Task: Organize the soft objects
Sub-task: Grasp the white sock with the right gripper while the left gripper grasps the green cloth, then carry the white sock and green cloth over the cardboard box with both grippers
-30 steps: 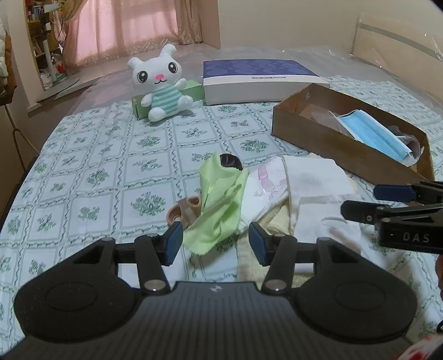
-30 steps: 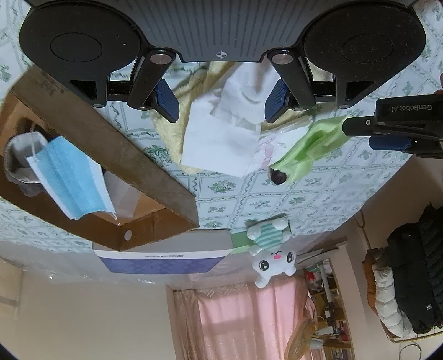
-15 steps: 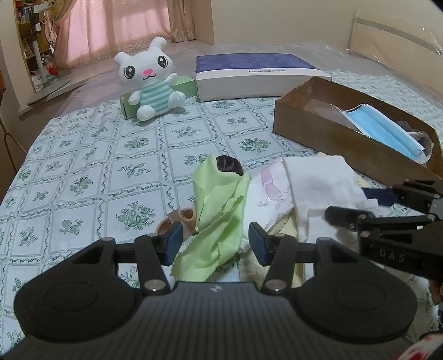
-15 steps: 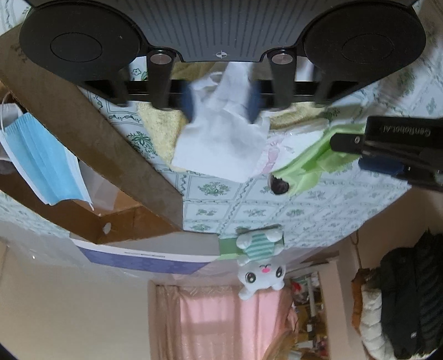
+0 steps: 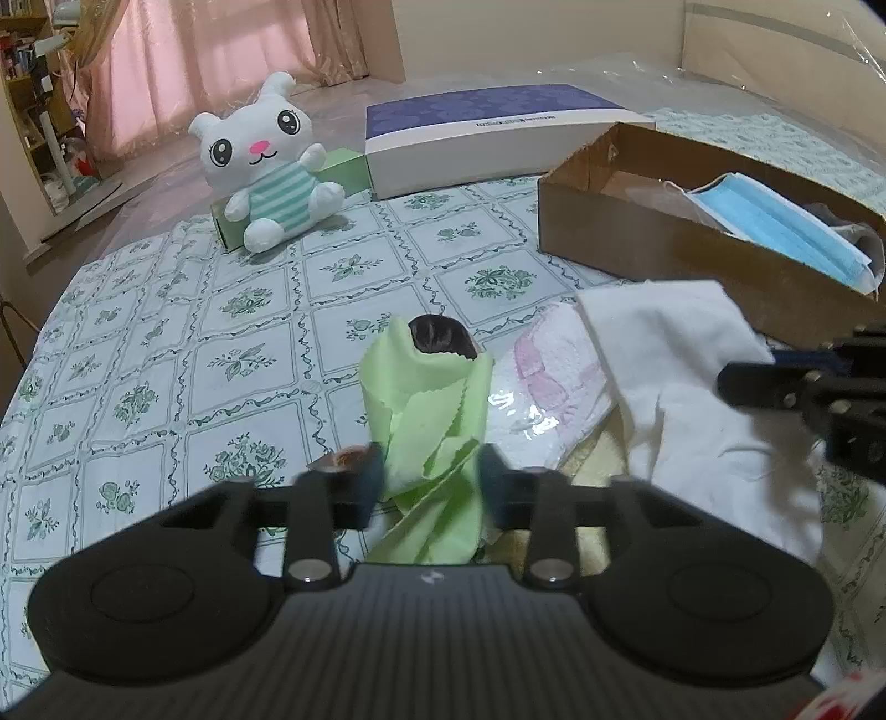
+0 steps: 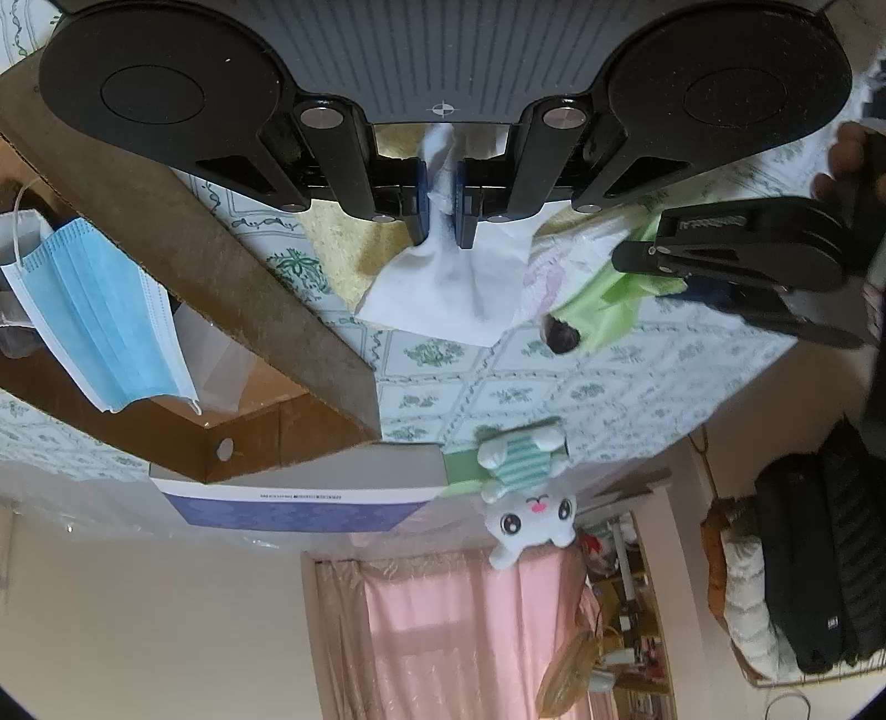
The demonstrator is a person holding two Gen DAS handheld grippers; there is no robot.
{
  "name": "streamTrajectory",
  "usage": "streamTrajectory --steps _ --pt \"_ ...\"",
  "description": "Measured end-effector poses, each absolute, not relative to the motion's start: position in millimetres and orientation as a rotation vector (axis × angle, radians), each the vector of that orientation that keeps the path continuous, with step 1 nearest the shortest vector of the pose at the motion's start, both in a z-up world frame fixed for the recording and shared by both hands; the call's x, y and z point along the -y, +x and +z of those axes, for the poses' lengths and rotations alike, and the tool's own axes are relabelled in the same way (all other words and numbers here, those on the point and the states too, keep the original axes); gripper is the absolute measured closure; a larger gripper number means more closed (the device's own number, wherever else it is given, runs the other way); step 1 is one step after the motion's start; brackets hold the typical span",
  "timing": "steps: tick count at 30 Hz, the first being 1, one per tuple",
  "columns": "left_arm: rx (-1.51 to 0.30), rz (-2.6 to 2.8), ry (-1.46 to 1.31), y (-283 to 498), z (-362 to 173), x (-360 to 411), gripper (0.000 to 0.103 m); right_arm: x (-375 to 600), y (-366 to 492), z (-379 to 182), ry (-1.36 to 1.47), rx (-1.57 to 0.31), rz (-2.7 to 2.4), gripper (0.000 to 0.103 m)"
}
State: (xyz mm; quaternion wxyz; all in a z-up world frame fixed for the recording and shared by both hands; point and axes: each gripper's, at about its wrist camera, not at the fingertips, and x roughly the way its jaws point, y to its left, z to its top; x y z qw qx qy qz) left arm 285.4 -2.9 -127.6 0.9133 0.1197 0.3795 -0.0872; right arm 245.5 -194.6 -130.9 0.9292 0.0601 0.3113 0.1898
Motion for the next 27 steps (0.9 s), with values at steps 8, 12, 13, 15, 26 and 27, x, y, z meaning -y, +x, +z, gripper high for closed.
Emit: streamTrajectory --steps 8,12,13,15,26,27 --pt "-0.717 -0.195 0.263 272.5 -114.3 -0.8 0.100 201.0 233.6 -109.5 0.160 -0.567 0.404 0.094" --pt "-0.675 -0.207 0.237 251.5 -93.0 -7.8 0.100 204.5 219.2 -96.6 0.170 -0.530 0.409 0.094" --pt "-0.668 -0.208 0.233 244.0 -87.9 -10.0 0.100 205.3 214.1 -92.9 0.165 -0.514 0.410 0.094" --pt "-0.665 -0.203 0.217 231.2 -80.1 -14.2 0.100 206.6 200.8 -84.3 0.156 -0.478 0.422 0.094" --pt "-0.787 -0.150 0.082 160.0 -82.4 -40.5 0.100 196.0 152.6 -87.5 0.073 -0.587 0.463 0.091" --pt "-0.802 -0.141 0.064 158.0 -85.3 -42.8 0.100 196.2 156.0 -90.4 0.071 -0.603 0.433 0.088"
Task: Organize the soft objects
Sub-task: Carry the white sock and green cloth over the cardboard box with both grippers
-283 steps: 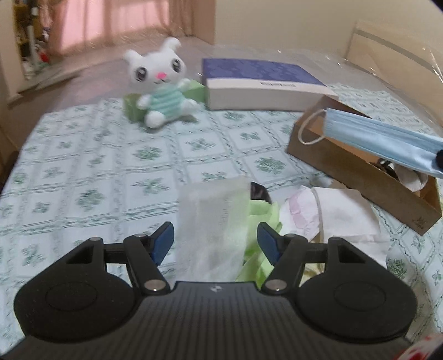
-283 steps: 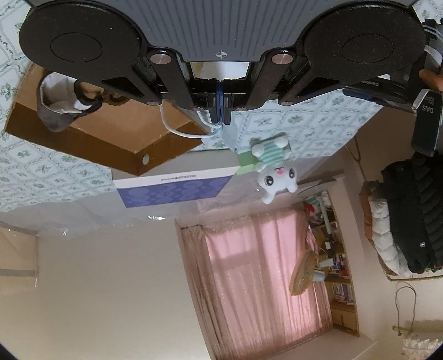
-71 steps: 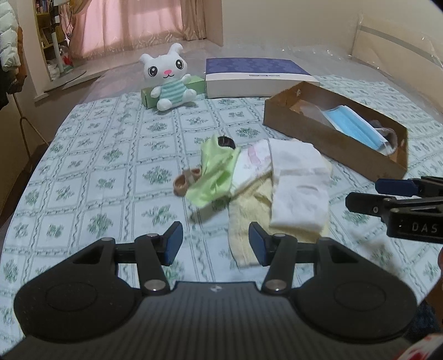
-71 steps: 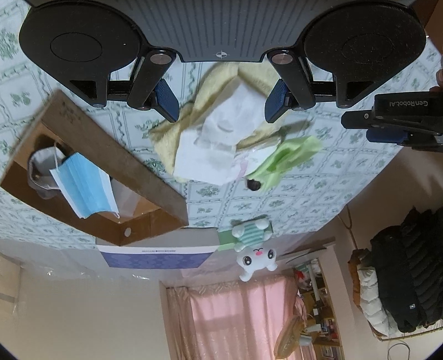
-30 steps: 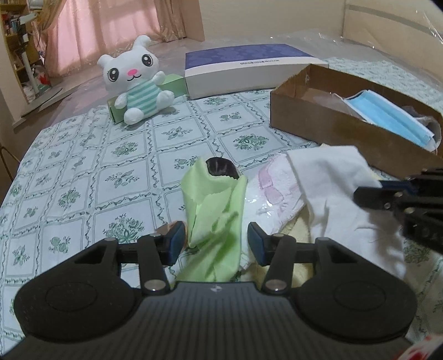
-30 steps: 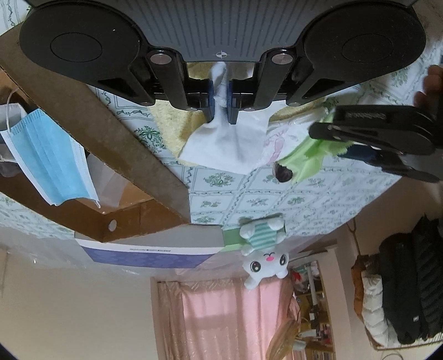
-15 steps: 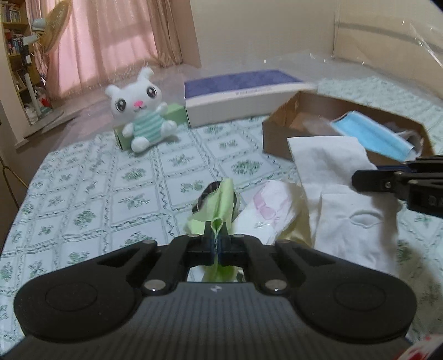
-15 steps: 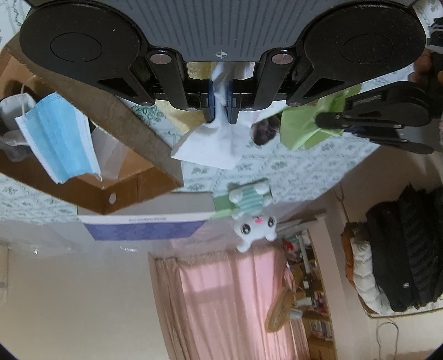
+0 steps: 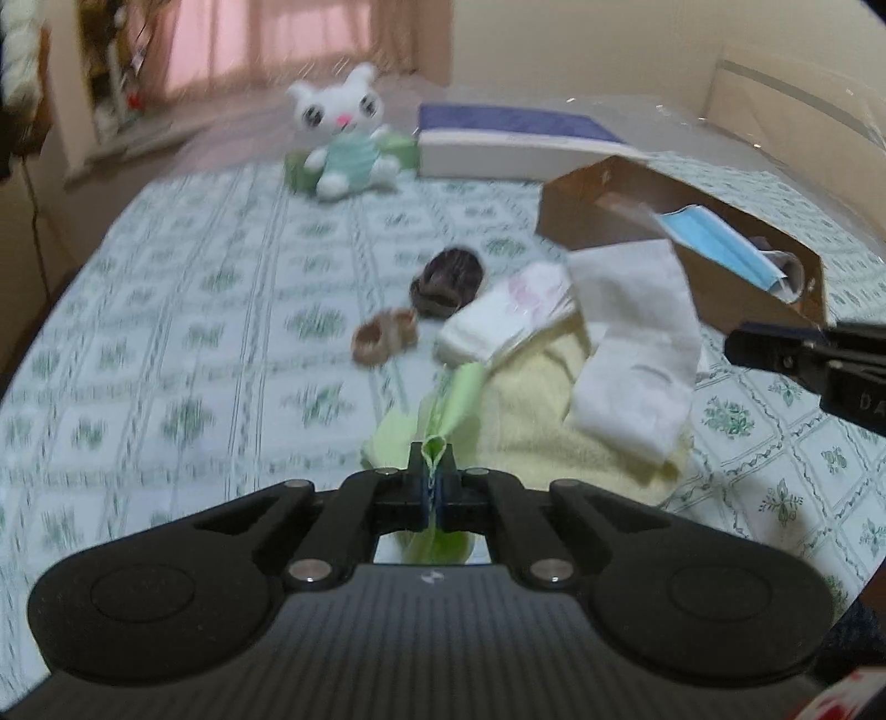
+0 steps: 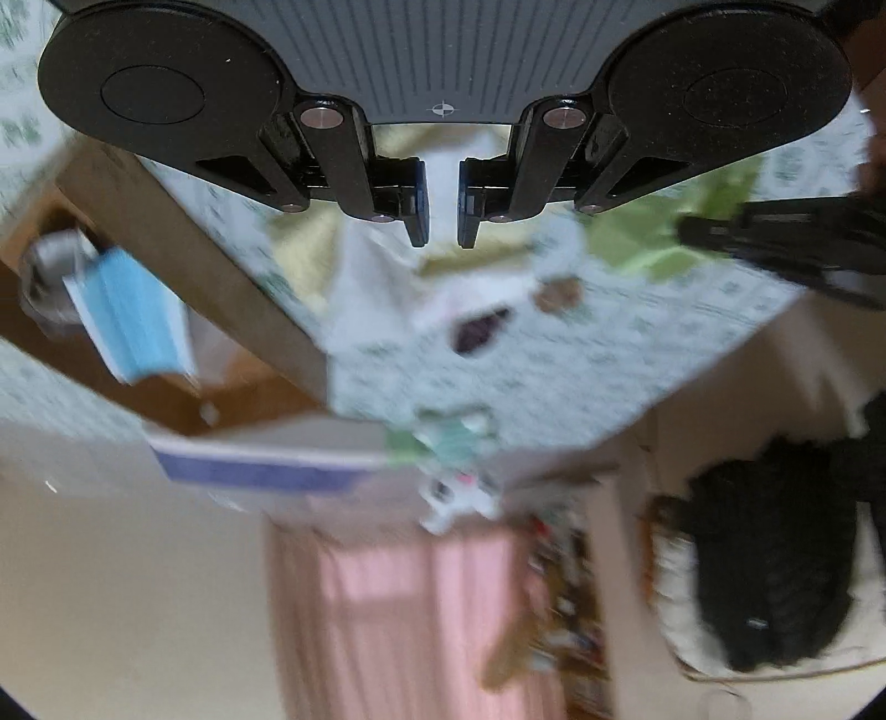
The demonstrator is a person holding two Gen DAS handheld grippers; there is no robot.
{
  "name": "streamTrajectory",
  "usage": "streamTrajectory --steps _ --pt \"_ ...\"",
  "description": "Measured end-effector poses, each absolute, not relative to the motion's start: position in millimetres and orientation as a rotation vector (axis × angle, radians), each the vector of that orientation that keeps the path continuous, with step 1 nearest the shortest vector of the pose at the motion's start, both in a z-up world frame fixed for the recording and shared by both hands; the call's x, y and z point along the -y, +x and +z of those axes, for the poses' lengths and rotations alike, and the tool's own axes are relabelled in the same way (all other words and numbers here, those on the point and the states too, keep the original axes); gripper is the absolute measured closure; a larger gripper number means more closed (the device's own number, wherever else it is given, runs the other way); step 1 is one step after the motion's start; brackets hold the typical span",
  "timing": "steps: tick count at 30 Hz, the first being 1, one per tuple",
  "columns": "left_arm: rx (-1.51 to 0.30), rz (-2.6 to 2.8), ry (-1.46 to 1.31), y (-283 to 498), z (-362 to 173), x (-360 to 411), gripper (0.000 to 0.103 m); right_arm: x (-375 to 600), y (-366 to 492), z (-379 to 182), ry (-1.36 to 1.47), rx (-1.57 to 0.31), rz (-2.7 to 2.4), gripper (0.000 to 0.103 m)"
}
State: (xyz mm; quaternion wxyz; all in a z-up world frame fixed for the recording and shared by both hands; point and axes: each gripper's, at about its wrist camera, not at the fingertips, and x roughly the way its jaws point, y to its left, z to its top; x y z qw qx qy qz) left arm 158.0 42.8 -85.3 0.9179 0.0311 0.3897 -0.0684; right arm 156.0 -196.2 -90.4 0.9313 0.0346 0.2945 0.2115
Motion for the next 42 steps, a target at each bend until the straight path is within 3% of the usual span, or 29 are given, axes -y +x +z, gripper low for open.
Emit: streamTrajectory --steps 2,3,12,13,15,16,23,33,34,36,37,38,42 --pt "-0.821 -0.117 0.039 159.6 -89.2 -47.7 0.100 199.6 167.5 -94.8 0.072 -0.624 0.379 0.054" --pt "-0.819 -0.105 0.039 161.6 -89.2 -50.2 0.100 202.7 173.1 -96.0 0.091 -0.612 0.361 0.049" --pt "-0.777 -0.021 0.022 192.4 -82.4 -71.2 0.100 198.7 238.5 -104.5 0.091 -0.561 0.352 0.048" --pt "-0.780 -0.016 0.019 194.7 -83.3 -72.7 0.100 198.4 243.9 -106.6 0.092 -0.568 0.352 0.049" --pt "-0.789 -0.011 0.018 197.2 -85.5 -74.5 0.100 197.6 251.5 -111.4 0.095 -0.572 0.357 0.070" --pt "-0.795 -0.010 0.015 197.7 -87.1 -74.8 0.100 198.4 250.8 -112.0 0.094 -0.575 0.369 0.102" --pt "-0.837 -0.021 0.001 187.4 -98.2 -72.5 0.100 202.1 194.1 -103.8 0.143 -0.601 0.532 0.102" --pt "-0.891 -0.040 -0.011 171.3 -111.6 -64.6 0.100 191.6 154.7 -137.2 0.145 -0.832 0.510 0.101" --pt "-0.896 -0.040 -0.012 170.9 -112.8 -64.1 0.100 189.5 154.9 -134.4 0.128 -0.826 0.508 0.095" --pt "-0.903 -0.040 -0.015 170.3 -114.4 -63.4 0.100 186.2 150.7 -123.4 0.073 -0.781 0.524 0.070" --pt "-0.904 -0.041 -0.017 169.8 -114.9 -63.2 0.100 184.4 148.1 -117.8 0.044 -0.749 0.523 0.046" --pt "-0.905 -0.042 -0.018 169.6 -115.6 -63.3 0.100 184.6 144.8 -112.7 0.021 -0.713 0.519 0.036" --pt "-0.911 -0.046 -0.029 168.7 -117.4 -63.9 0.100 171.1 143.8 -106.4 -0.096 -0.632 0.551 0.030"
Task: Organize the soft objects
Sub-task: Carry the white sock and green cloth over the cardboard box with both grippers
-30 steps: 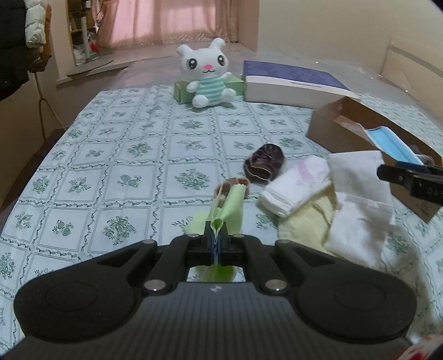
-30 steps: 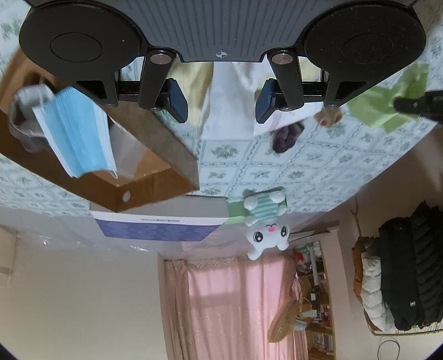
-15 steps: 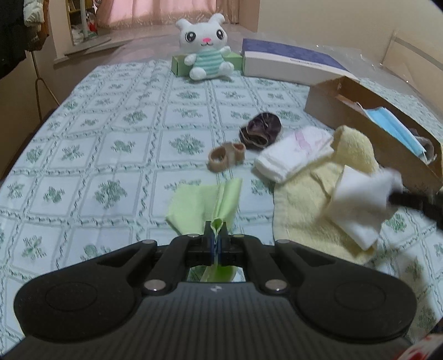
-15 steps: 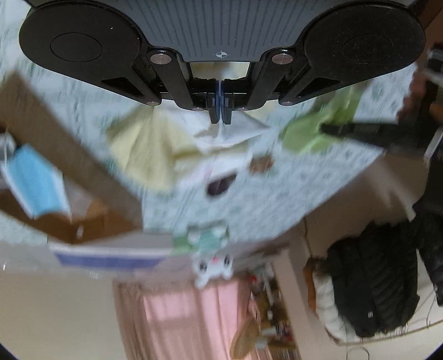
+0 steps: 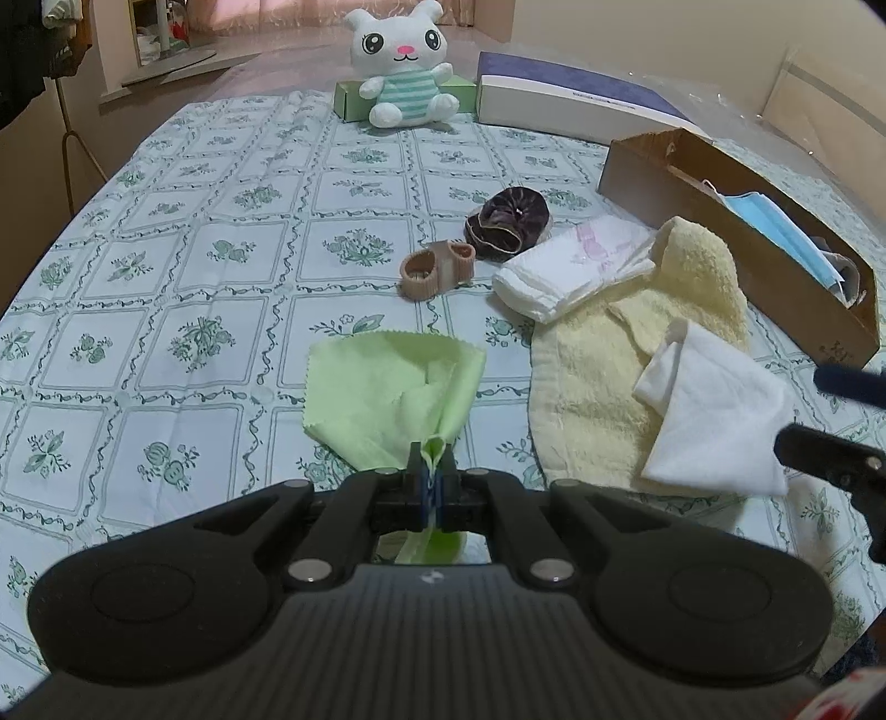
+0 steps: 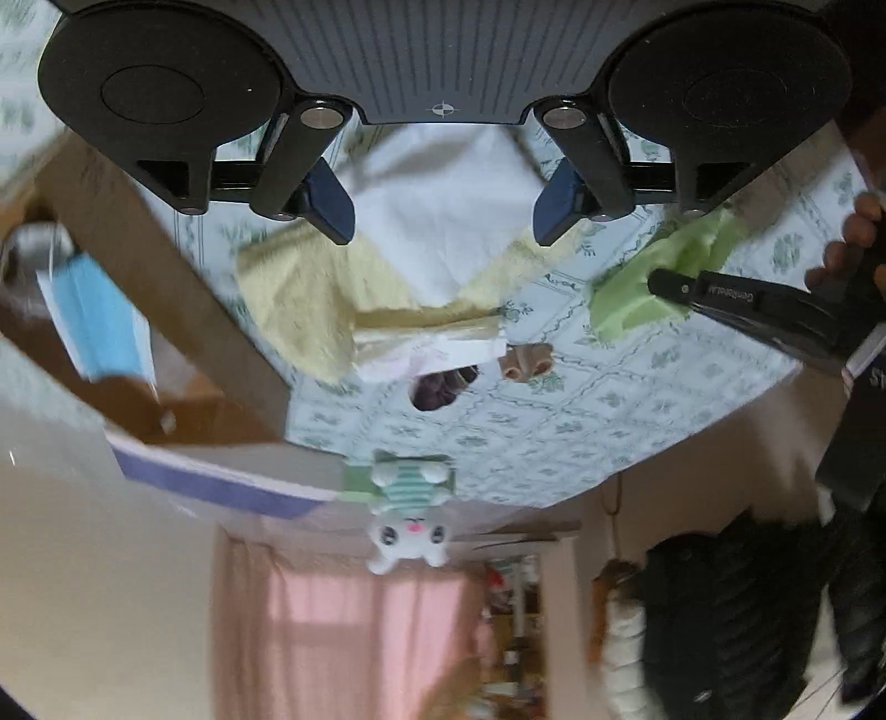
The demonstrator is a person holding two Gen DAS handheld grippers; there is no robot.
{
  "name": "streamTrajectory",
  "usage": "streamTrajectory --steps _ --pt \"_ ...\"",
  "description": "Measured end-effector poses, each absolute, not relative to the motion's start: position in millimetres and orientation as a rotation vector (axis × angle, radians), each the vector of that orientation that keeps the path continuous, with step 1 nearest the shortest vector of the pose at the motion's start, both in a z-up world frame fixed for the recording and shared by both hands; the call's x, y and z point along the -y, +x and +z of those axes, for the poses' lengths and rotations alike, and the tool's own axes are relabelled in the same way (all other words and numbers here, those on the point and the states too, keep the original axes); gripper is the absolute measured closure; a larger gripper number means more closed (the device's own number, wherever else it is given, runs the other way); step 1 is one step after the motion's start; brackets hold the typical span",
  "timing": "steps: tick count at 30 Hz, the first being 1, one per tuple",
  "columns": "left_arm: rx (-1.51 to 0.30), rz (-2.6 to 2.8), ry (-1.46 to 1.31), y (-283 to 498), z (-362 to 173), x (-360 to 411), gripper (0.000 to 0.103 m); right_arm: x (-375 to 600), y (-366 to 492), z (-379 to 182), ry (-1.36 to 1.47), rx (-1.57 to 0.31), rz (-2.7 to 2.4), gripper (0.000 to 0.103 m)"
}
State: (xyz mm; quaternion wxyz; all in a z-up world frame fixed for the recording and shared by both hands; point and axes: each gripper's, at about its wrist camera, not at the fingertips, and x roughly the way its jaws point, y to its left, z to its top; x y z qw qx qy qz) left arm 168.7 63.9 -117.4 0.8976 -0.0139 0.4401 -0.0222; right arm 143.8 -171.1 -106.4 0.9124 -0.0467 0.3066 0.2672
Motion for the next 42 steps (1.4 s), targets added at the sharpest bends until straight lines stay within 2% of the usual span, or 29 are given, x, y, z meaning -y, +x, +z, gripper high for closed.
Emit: streamTrajectory --steps 7,9,11,12,14,16,17,20,22,23,26,33,42 --pt "-0.923 -0.041 -0.041 171.2 -121.3 -67.3 0.094 149.1 178.9 -138.8 -0.179 -0.668 0.553 0.030" --pt "-0.921 -0.037 -0.038 171.8 -122.0 -68.7 0.078 147.3 184.8 -145.0 -0.184 -0.692 0.547 0.030" --pt "-0.919 -0.033 -0.029 172.4 -122.7 -68.9 0.068 150.6 188.0 -148.6 -0.169 -0.707 0.556 0.042" --pt "-0.915 -0.031 -0.023 172.7 -123.1 -68.9 0.068 151.4 188.7 -149.9 -0.167 -0.714 0.556 0.046" --pt "-0.908 -0.030 -0.005 174.1 -124.3 -67.9 0.068 152.6 189.6 -150.8 -0.178 -0.716 0.552 0.066" --pt "-0.906 -0.030 0.012 176.5 -126.6 -66.9 0.068 154.6 189.5 -150.7 -0.174 -0.718 0.553 0.075" --pt "-0.907 -0.029 0.015 177.9 -127.9 -67.2 0.068 156.5 189.3 -150.4 -0.169 -0.721 0.548 0.082" --pt "-0.917 -0.022 0.020 183.0 -133.3 -68.7 0.069 161.4 187.9 -146.1 -0.148 -0.718 0.539 0.088" --pt "-0.919 -0.020 0.029 185.4 -135.9 -68.8 0.078 163.9 185.9 -141.9 -0.128 -0.714 0.535 0.090" --pt "-0.921 -0.022 0.035 186.3 -137.3 -68.5 0.089 165.4 184.8 -139.8 -0.118 -0.711 0.533 0.090" --pt "-0.929 -0.047 0.038 186.8 -141.3 -67.4 0.100 169.3 181.1 -133.5 -0.082 -0.706 0.520 0.091" --pt "-0.897 -0.052 0.057 177.8 -129.4 -63.5 0.101 184.7 168.5 -112.2 0.025 -0.687 0.501 0.091" --pt "-0.794 -0.107 0.076 165.0 -78.1 -45.8 0.101 200.8 160.1 -79.3 0.070 -0.643 0.452 0.091"
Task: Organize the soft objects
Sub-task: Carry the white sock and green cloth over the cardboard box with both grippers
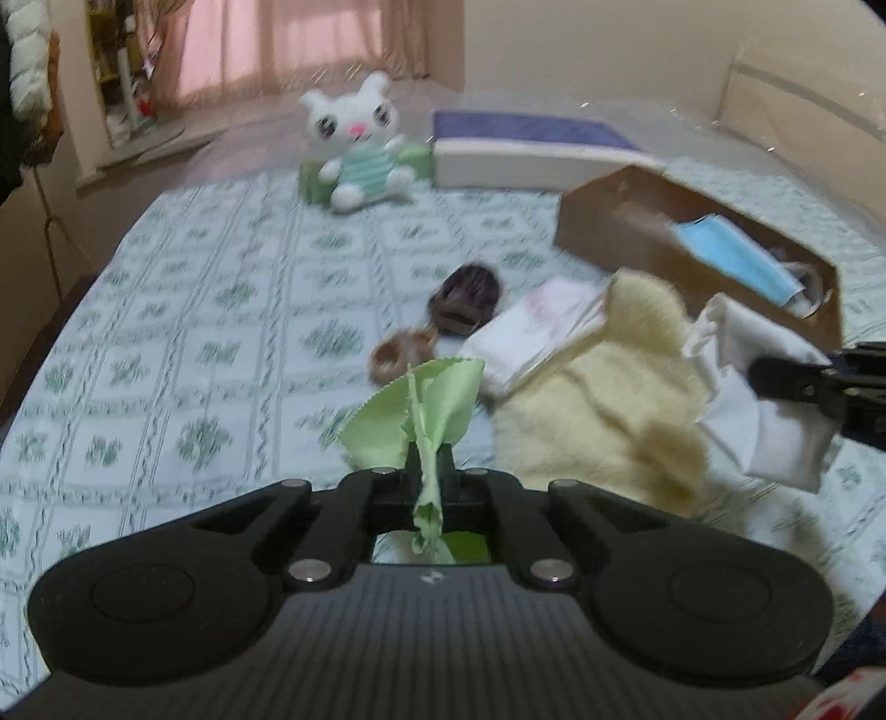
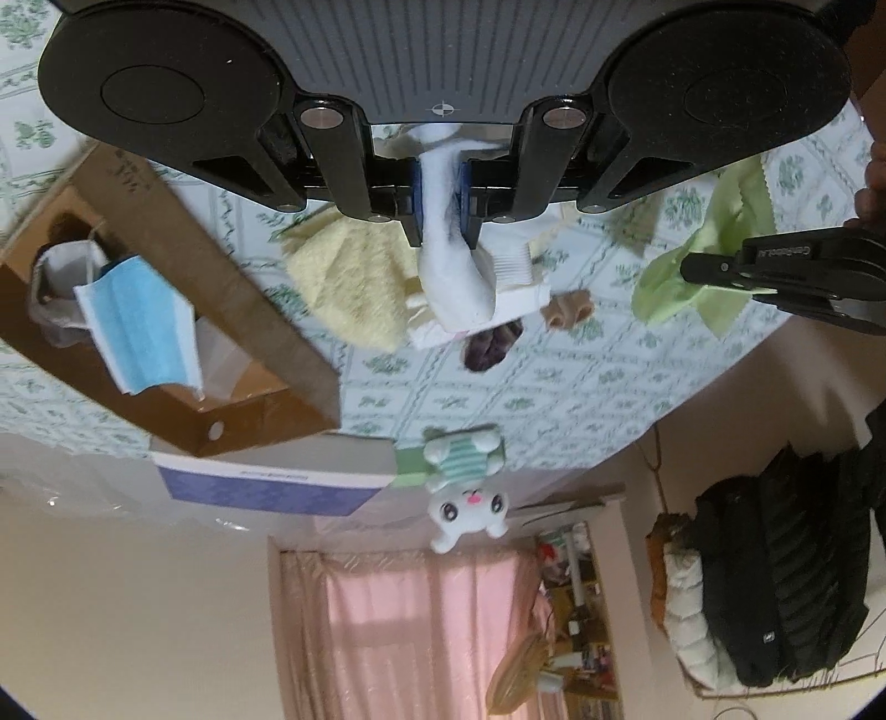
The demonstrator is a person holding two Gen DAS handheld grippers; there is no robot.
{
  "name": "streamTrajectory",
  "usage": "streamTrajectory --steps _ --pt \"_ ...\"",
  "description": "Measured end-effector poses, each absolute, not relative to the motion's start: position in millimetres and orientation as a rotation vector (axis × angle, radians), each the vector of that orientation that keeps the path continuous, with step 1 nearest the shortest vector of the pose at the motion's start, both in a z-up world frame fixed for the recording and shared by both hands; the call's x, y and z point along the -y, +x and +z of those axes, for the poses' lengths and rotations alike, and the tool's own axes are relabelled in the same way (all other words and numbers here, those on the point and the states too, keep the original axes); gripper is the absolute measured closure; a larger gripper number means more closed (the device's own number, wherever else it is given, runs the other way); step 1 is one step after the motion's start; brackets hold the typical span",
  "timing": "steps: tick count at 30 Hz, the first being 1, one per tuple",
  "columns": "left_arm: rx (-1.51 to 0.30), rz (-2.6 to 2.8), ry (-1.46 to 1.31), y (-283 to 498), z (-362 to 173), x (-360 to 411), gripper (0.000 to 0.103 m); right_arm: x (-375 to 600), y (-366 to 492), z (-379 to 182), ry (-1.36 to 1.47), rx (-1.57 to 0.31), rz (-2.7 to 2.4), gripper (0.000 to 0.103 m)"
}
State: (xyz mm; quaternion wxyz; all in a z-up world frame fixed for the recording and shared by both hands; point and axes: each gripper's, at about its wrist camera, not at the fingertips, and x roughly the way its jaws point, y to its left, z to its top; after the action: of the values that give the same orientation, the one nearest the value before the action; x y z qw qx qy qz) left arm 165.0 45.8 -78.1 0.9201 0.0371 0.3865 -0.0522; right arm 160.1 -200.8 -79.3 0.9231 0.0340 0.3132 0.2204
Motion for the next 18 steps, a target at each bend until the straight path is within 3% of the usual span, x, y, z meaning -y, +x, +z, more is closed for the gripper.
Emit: streamTrajectory --steps 18 --pt "-0.632 -0.342 0.135 240.4 -14.6 60.3 0.101 257.7 223.1 -36.7 0.111 -0.599 0.277 0.091"
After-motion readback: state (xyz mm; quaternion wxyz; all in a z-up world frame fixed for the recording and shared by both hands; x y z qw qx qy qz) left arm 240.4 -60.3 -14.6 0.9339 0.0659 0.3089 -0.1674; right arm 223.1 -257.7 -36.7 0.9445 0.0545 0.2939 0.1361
